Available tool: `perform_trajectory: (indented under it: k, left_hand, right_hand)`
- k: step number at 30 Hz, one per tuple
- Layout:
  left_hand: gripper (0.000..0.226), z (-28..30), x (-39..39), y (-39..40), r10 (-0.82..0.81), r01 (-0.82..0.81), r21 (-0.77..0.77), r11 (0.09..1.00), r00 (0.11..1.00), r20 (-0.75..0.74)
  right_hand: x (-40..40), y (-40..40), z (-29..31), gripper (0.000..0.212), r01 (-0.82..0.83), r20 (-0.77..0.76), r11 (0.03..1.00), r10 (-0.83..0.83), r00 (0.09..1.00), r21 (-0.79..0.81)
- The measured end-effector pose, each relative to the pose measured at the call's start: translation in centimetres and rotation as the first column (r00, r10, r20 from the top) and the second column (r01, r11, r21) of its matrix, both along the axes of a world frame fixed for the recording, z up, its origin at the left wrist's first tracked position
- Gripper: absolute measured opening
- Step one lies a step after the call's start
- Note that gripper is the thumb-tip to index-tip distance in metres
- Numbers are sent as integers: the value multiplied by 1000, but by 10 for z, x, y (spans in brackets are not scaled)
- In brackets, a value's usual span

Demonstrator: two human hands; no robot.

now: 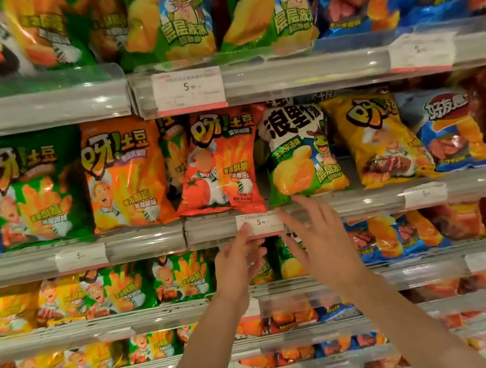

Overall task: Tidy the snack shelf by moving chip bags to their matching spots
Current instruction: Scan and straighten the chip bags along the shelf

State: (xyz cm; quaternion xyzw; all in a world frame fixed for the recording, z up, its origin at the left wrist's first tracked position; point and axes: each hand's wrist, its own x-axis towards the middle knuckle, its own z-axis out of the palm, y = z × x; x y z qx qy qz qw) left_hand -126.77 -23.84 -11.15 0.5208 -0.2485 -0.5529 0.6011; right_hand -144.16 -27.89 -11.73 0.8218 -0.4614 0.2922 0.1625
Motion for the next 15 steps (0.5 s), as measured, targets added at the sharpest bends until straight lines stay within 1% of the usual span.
perform_trajectory:
  k: [2, 6, 8, 12, 13, 15]
  left_hand:
    - [39, 2, -2, -4, 13, -13, -3, 1000, 1000, -4]
    - [44, 2, 2, -8, 13, -14, 1, 1000, 999, 35]
    - [46, 1, 4, -8, -6, 6, -5, 1000, 999, 44]
    - [43, -1, 4, -8, -11, 13, -35, 999, 999, 53]
    - [44, -1, 3, -8, -8, 10, -39, 999, 998, 61]
    - [45, -1, 4, -7, 1, 2, -43, 999, 997, 71]
  right_hand:
    - [0, -2, -4, 49, 6, -21, 1000, -6, 1000, -6]
    - [-3, -2, -4, 49, -19, 6, 1000, 19, 1000, -18]
    - [-6, -4, 1, 44, -56, 68, 998, 57, 996, -15]
    - [-3, -14, 31, 39, -166, 256, 985, 146, 956, 56]
    - [1, -16, 44, 40, -191, 290, 978, 159, 944, 84]
    - [14, -22, 68, 49, -213, 322, 965, 155, 934, 155]
